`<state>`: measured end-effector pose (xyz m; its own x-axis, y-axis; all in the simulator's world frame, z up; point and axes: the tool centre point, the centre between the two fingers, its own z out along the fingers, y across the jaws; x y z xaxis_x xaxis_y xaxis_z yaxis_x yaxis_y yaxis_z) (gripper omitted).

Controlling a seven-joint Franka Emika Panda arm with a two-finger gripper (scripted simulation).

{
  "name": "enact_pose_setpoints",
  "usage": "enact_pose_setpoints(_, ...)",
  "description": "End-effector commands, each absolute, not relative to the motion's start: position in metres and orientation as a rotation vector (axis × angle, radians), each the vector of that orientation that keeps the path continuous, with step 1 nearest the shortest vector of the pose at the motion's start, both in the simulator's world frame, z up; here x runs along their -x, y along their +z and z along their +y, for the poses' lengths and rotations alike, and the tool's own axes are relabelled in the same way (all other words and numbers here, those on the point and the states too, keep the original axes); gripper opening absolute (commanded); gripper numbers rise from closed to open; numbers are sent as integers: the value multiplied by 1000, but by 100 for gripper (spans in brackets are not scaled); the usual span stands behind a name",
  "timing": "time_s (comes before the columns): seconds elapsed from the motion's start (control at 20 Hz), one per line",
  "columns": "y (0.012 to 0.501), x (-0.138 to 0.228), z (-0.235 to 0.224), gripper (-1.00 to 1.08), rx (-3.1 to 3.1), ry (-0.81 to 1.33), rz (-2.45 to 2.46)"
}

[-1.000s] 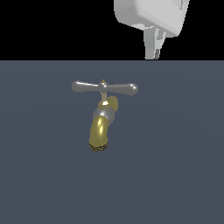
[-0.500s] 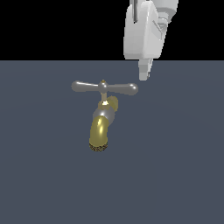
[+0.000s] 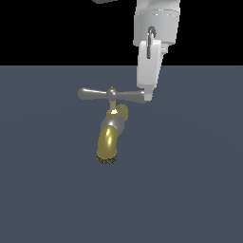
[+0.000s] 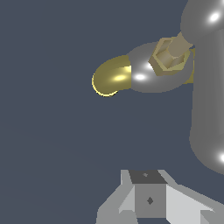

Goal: Turn on the faucet by rotating a designated handle.

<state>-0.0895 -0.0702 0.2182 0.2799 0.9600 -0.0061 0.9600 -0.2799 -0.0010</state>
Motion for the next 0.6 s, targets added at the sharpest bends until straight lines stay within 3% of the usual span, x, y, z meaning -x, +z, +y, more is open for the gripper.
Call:
enact_pose_setpoints(0.0, 211, 84, -68, -100, -2475, -5, 1930)
enact_pose_setpoints(0.55, 197, 74, -62, -100, -2405, 0, 2021)
